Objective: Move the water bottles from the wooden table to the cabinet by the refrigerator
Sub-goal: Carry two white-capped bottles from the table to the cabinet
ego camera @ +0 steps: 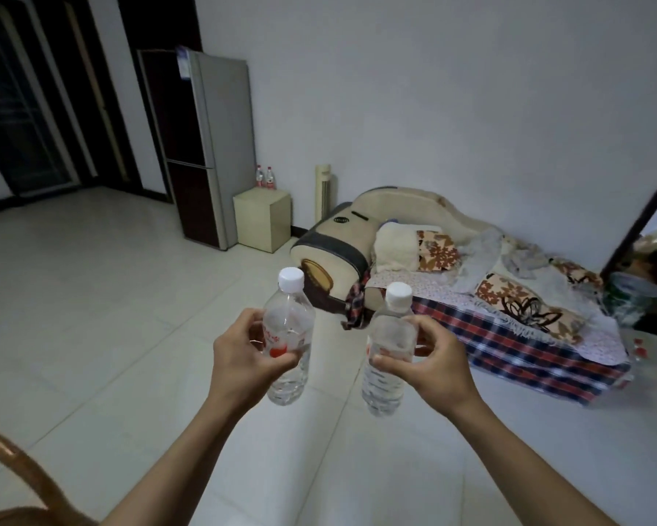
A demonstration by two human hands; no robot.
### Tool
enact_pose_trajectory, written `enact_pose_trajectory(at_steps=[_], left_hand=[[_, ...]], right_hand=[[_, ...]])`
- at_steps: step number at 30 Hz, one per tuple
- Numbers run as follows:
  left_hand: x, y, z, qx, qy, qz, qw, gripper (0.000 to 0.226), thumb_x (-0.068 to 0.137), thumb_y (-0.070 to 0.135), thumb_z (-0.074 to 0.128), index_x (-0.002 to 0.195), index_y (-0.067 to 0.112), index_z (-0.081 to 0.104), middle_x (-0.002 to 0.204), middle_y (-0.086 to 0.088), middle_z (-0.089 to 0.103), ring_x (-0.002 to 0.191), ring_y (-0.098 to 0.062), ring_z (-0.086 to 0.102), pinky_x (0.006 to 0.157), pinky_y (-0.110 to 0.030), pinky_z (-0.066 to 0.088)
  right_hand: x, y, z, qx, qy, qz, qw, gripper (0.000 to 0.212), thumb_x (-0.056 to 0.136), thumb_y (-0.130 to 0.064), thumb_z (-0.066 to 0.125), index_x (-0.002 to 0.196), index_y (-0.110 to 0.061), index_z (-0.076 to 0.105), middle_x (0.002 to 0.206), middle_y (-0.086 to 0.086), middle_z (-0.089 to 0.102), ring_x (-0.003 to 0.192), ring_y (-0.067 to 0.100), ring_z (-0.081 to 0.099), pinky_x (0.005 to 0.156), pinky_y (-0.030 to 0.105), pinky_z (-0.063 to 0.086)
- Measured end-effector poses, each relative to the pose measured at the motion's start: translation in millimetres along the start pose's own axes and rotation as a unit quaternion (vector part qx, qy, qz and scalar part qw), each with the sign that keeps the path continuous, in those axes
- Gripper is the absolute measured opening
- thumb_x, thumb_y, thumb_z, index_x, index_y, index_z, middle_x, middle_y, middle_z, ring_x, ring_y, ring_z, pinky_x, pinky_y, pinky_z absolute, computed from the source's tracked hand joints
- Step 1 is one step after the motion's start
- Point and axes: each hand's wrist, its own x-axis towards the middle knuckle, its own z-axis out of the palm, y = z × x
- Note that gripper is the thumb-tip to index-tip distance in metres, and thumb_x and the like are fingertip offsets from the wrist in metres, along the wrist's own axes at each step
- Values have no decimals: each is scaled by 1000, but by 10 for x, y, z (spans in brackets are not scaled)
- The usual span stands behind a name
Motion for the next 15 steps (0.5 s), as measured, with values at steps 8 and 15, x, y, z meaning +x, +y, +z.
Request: enact_pose_trajectory(at_steps=[8, 15], left_hand=[[1046, -588, -146, -31, 18, 1, 999, 55, 59, 26, 93, 103, 22, 61, 94, 9, 68, 82, -6, 66, 63, -12, 54], [1853, -958, -229, -28, 20, -3, 999, 56, 61, 21, 93, 106, 22, 60, 95, 10, 67, 85, -6, 64, 67, -12, 50]], right_hand=[[1050, -202, 597, -1, -5, -19, 1000, 54, 60, -35, 93, 106, -28, 65, 99, -8, 72, 91, 9, 69, 75, 31, 60], [1857, -208, 1078, 2, 15, -23, 1000, 54, 60, -37, 93, 104, -29, 65, 99, -8, 71, 92, 10, 68, 78, 35, 59]])
